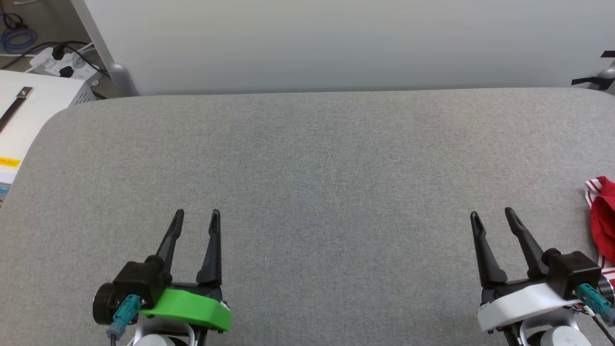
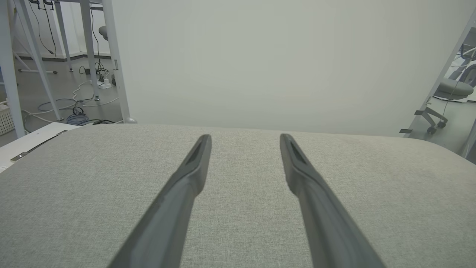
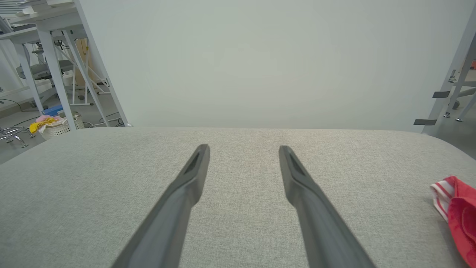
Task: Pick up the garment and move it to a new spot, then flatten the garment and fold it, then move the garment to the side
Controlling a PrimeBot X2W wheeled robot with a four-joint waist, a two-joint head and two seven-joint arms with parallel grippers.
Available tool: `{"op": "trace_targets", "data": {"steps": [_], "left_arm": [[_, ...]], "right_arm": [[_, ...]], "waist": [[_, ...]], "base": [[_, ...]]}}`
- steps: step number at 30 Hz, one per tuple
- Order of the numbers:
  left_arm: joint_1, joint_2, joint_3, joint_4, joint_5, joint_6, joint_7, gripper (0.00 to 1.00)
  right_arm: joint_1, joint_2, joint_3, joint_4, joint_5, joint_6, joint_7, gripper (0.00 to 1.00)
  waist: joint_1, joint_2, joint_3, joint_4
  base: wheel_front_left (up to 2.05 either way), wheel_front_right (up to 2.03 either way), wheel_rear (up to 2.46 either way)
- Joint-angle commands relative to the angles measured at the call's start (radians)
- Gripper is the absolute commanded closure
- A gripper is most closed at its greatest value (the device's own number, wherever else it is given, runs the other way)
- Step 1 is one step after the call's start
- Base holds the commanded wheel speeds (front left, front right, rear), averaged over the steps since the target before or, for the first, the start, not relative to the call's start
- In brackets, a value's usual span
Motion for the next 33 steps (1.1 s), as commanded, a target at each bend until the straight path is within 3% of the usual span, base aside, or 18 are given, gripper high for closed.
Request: {"op": "trace_targets", "data": {"steps": [1,33], "left_arm": [[0.000,0.000,0.000,0.000,0.001,0.000,0.001,1.00],[0.000,-0.001,0.010,-0.015,0.049,0.032,0.068,1.00]], "right_arm": [[0.000,0.000,0.000,0.000,0.000,0.000,0.001,1.00],[0.000,0.019,-0.019,-0.017,-0.056,0.000,0.067,1.00]], "waist": [[0.0000,0.0000,0.000,0.000],[0.0000,0.0000,-0.015,0.002]], "base": [[0.00,0.00,0.00],[0.00,0.00,0.00]]}}
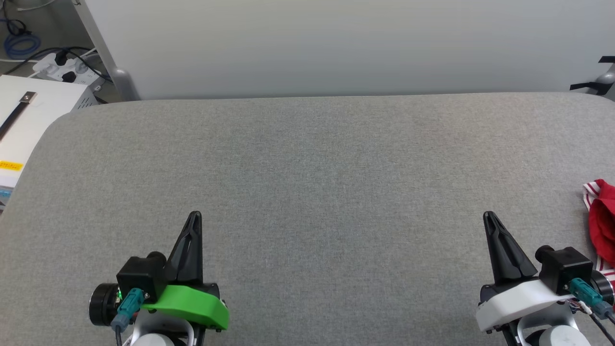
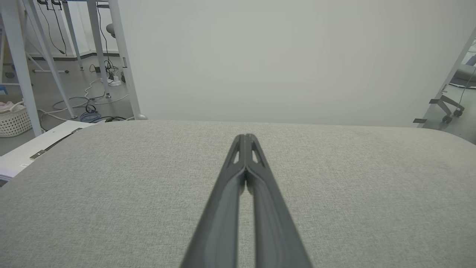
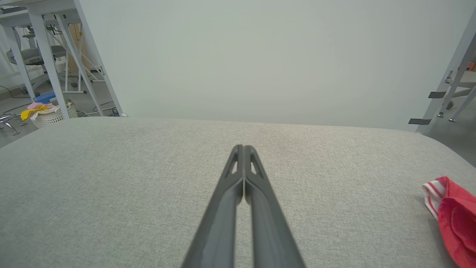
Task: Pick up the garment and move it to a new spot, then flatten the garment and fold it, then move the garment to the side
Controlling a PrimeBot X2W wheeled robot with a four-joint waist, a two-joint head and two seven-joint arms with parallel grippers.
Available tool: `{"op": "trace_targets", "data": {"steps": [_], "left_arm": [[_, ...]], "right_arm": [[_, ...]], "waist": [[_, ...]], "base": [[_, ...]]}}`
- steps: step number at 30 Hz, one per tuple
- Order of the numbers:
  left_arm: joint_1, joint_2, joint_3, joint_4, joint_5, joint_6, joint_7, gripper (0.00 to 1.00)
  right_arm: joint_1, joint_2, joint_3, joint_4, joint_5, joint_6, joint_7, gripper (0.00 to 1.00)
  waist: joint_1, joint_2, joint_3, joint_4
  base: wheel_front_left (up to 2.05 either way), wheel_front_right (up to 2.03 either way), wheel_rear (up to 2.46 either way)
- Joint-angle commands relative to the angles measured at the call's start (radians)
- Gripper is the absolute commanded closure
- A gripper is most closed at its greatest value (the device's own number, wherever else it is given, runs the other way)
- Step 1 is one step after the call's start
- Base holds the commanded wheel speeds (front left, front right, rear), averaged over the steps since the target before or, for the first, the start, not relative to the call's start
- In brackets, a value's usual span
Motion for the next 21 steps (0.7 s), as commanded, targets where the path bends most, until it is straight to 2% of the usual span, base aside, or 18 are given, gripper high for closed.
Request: {"op": "trace_targets", "data": {"steps": [1,21], "left_arm": [[0.000,-0.001,0.003,-0.006,0.014,0.007,0.007,1.00],[0.001,-0.002,0.008,-0.015,0.042,0.026,0.047,1.00]], "right_arm": [[0.000,0.003,-0.003,-0.008,-0.009,0.000,0.005,1.00],[0.000,0.015,-0.014,-0.019,-0.043,0.000,0.045,1.00]], "waist": [[0.0000,0.0000,-0.001,0.000],[0.0000,0.0000,-0.009,0.001]], "base": [[0.00,0.00,0.00],[0.00,0.00,0.00]]}}
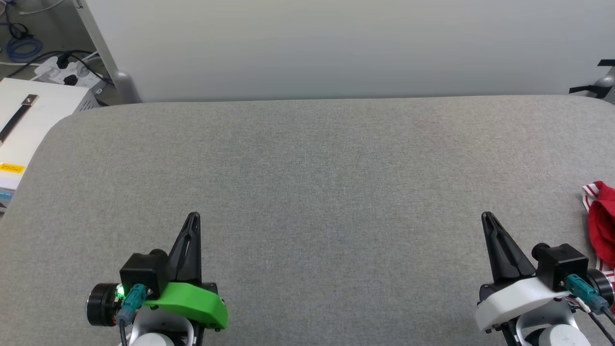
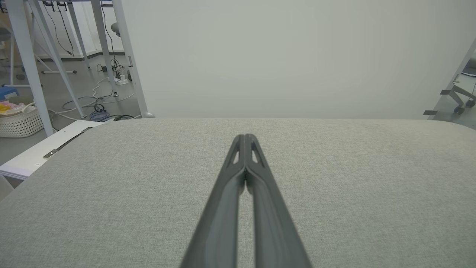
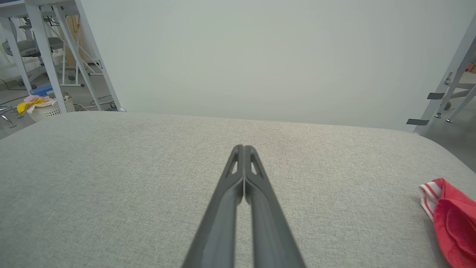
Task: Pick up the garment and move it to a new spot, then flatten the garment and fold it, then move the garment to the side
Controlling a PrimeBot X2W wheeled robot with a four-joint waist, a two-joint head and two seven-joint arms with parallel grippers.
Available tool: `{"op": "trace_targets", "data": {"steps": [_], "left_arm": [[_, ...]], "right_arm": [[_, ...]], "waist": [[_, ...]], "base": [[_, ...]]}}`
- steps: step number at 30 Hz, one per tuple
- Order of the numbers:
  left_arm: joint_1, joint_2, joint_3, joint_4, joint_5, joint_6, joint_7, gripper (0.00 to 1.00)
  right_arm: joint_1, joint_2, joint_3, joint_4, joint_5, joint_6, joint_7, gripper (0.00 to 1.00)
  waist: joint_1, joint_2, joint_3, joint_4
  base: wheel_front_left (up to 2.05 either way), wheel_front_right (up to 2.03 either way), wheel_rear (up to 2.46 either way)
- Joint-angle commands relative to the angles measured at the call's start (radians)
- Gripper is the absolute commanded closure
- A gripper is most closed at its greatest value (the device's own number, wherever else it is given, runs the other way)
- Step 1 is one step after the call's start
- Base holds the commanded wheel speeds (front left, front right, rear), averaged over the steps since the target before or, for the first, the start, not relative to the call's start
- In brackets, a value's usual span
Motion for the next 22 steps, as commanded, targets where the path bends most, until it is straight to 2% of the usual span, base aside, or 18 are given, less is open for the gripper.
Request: {"op": "trace_targets", "data": {"steps": [1,22], "left_arm": [[0.001,-0.002,0.004,-0.006,0.010,0.007,0.005,1.00],[0.001,-0.003,0.011,-0.016,0.041,0.027,0.048,1.00]], "right_arm": [[0.000,0.004,-0.004,-0.007,-0.014,0.000,0.008,1.00],[0.001,0.017,-0.016,-0.018,-0.050,0.000,0.050,1.00]], "waist": [[0.0000,0.0000,-0.001,0.000],[0.0000,0.0000,-0.010,0.001]], "base": [[0.00,0.00,0.00],[0.00,0.00,0.00]]}}
